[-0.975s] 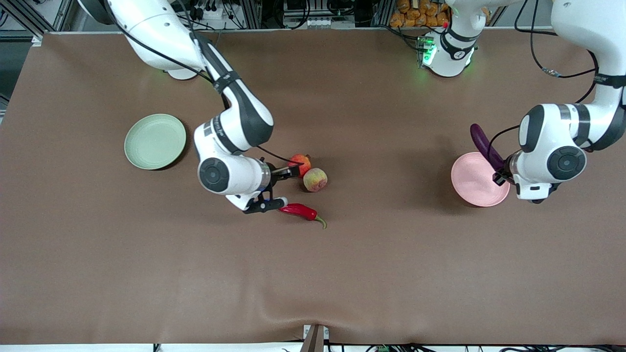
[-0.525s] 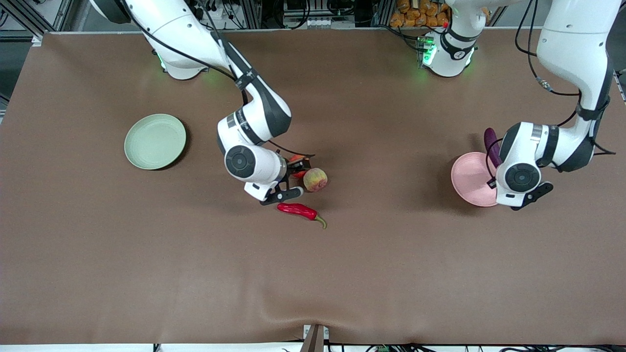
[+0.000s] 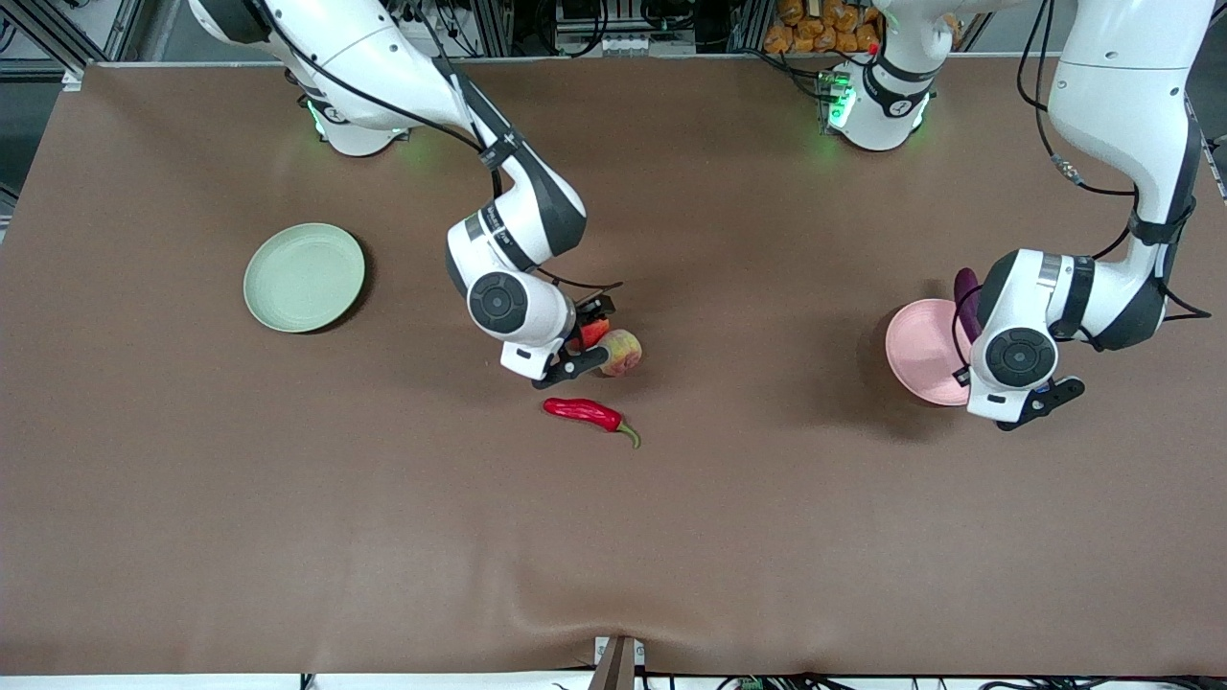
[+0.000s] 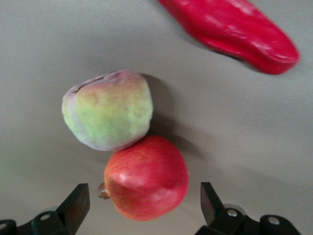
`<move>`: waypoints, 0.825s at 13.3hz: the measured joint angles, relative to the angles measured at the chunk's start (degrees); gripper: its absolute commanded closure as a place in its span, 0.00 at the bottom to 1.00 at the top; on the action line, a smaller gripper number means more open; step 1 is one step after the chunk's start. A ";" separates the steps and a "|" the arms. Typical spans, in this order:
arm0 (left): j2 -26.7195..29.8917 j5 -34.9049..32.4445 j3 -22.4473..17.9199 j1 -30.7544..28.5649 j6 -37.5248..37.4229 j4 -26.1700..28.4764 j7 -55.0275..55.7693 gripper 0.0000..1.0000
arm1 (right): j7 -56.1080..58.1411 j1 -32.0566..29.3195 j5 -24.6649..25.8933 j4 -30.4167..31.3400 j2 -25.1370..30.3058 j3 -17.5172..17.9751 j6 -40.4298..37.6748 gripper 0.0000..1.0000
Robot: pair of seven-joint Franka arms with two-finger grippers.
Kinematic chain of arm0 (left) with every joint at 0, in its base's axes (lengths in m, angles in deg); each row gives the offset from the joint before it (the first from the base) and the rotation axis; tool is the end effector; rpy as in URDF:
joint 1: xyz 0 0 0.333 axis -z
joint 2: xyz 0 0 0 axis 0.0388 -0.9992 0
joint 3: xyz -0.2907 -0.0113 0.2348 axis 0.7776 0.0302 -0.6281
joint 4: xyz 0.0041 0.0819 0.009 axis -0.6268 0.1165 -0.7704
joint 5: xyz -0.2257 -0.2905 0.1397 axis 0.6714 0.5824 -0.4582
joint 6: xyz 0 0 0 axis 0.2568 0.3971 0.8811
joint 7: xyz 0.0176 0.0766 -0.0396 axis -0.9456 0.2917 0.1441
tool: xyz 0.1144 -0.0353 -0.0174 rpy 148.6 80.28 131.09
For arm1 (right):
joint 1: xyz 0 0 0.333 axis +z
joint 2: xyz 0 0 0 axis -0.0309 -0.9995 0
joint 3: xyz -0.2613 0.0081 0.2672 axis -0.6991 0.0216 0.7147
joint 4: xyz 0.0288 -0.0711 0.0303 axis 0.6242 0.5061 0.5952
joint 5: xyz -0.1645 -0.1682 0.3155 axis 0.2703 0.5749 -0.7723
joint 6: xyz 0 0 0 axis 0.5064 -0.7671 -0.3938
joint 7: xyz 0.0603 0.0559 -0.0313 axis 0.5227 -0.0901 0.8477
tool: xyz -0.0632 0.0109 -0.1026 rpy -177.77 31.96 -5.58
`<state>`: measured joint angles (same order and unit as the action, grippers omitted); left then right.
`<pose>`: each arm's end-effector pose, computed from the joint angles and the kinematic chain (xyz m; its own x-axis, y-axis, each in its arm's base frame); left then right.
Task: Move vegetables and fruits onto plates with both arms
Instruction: 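Lower the eggplant onto the pink plate while the right gripper places the apple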
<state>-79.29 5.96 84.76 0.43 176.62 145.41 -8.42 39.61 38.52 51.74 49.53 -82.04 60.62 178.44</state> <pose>0.6091 0.0237 0.2462 0.8811 0.4727 -0.0133 0.4015 -0.7626 -0.5073 0.5452 0.4610 0.2635 0.9039 0.3857 -0.1852 0.3294 -0.9036 -0.2740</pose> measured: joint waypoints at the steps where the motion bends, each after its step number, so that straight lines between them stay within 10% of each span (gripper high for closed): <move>1: 0.00 0.00 0.00 0.16 -0.01 -0.28 0.00 0.85 | 0.00 0.91 0.10 0.88 0.00 -0.01 1.75 0.00; 3: -0.08 0.00 0.00 0.33 -0.01 -0.34 0.00 0.82 | 0.00 2.29 1.51 3.58 -0.01 -0.09 5.93 0.08; 4: -0.31 0.00 0.00 0.44 -0.01 -0.34 0.00 0.82 | 0.00 2.56 2.55 4.83 -0.02 -0.09 7.28 0.27; 5: -0.70 0.00 0.01 0.55 0.00 -0.39 0.00 0.81 | 0.04 2.69 3.03 5.48 -0.01 -0.09 7.90 0.81; 6: -1.25 0.00 0.02 0.69 0.04 -0.57 0.00 0.79 | 0.06 2.74 3.29 5.52 0.22 -0.08 7.91 0.93; 8: -2.67 0.00 0.02 1.18 0.09 -1.57 0.03 0.66 | -0.64 2.74 3.53 5.49 0.36 -0.20 7.88 1.00; 10: -3.23 0.00 0.01 1.39 -0.06 -2.26 0.03 0.03 | -1.33 2.62 3.53 5.22 0.98 -0.72 5.86 1.00; 11: -3.24 0.00 0.01 1.40 -0.07 -2.33 0.03 0.00 | -1.65 2.28 3.52 5.04 2.04 -0.98 2.94 1.00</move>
<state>-82.53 5.96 84.77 1.83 176.55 143.07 -8.39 37.96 40.80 55.26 54.57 -80.00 59.64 181.38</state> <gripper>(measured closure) 0.634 0.163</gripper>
